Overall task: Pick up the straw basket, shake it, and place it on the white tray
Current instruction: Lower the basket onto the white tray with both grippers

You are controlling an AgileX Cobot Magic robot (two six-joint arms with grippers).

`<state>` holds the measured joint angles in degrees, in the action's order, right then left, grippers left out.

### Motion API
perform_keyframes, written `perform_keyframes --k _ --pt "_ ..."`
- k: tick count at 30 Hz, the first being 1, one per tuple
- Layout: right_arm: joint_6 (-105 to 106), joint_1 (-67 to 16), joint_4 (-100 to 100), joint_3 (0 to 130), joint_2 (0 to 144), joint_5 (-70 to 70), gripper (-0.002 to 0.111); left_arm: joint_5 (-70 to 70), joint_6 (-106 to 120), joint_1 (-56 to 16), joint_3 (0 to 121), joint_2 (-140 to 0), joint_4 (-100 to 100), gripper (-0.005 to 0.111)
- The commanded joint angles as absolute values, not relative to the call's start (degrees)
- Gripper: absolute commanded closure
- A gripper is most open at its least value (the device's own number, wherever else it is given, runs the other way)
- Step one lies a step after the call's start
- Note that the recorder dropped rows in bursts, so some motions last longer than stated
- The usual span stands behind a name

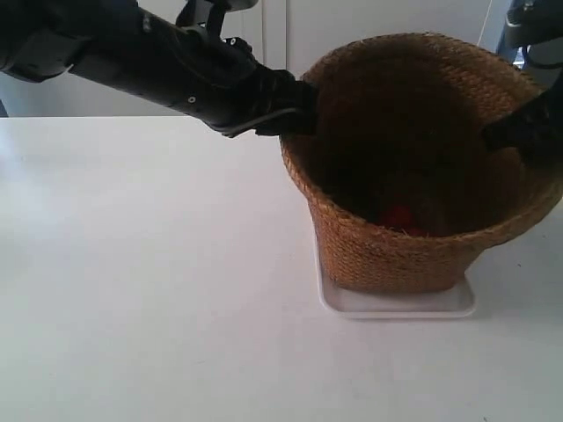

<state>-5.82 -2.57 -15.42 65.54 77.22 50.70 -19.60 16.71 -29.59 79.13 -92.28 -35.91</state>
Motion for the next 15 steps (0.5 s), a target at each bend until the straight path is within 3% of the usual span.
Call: perform_keyframes --k 1,7,11,15 --pt "-5.23 -2.22 -16.21 65.18 77.12 49.56 0.067 -20.74 16.96 -29.87 79.42 -91.62 -36.05 0.056" --pt "-5.23 -2.22 -16.21 65.18 77.12 49.17 0.065 -20.02 16.96 -29.87 79.42 -91.62 -35.67 0.055" --pt "-5.23 -2.22 -16.21 65.18 77.12 48.48 0.049 -19.63 16.96 -29.87 79.42 -91.62 -35.44 0.041" --pt "-5.45 -2.22 -16.21 65.18 77.12 47.80 0.044 -19.01 18.35 -29.87 79.42 -91.62 -34.40 0.032"
